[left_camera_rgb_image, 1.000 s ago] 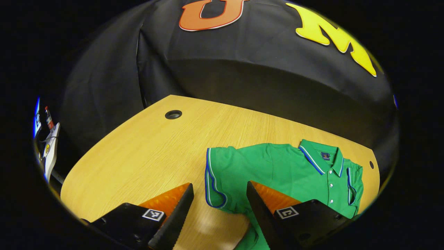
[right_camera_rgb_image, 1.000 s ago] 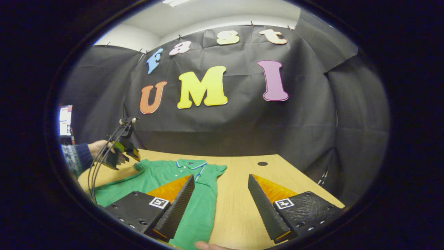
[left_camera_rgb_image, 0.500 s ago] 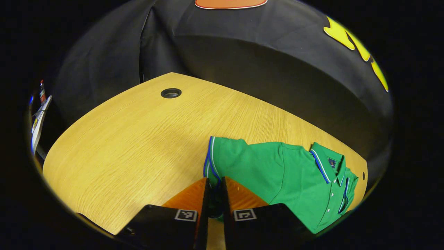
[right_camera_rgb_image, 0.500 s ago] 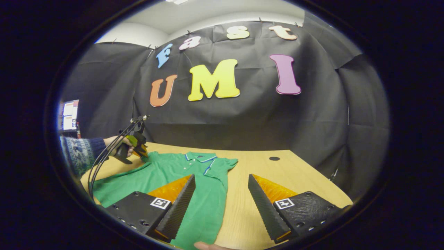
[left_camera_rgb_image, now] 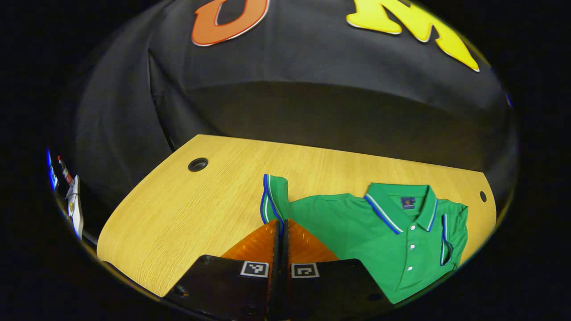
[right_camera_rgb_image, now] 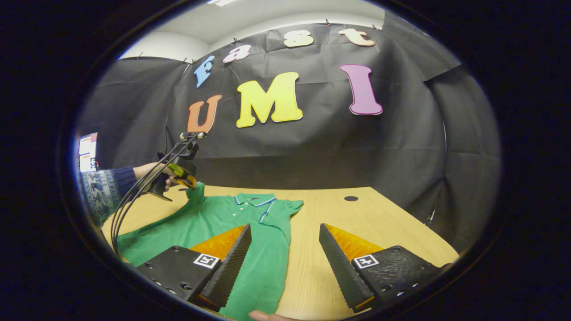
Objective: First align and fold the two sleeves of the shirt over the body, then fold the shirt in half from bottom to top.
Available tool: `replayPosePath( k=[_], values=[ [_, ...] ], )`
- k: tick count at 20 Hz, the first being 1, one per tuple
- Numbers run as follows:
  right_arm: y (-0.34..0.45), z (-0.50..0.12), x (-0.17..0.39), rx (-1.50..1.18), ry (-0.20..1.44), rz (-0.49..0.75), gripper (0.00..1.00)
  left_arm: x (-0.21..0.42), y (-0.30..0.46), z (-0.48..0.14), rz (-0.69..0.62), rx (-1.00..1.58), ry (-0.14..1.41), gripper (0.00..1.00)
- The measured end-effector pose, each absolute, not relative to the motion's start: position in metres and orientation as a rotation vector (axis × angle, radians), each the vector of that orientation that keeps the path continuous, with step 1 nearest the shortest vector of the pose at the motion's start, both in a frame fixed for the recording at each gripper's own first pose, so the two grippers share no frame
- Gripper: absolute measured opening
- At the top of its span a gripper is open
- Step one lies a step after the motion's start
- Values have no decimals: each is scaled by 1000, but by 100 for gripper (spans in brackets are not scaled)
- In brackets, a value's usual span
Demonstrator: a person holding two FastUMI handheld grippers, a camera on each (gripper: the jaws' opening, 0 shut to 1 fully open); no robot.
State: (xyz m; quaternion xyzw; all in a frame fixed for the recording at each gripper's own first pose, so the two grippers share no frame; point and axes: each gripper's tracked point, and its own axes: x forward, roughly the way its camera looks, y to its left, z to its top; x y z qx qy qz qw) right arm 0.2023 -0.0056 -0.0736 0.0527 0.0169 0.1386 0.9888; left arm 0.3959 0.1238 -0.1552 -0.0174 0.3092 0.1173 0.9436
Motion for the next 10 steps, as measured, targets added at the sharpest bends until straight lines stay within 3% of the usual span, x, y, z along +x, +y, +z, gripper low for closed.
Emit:
replayPosePath(
  k=[2, 3, 4, 7, 10],
  values=[
    [-4, -72, 200, 126, 39, 291, 92, 398, 91, -137, 180, 7, 590, 6],
    [-4, -71, 199, 133, 41, 298, 93, 403, 82, -130, 172, 40, 555, 16],
    [-4, -69, 199, 139, 41, 301, 93, 401, 68, -120, 149, 46, 532, 19],
    [-5, -62, 194, 154, 45, 294, 93, 385, 40, -87, 132, 32, 478, 100],
    [-3, -48, 180, 167, 39, 287, 94, 354, 25, -48, 98, 0, 405, 100]
  ],
)
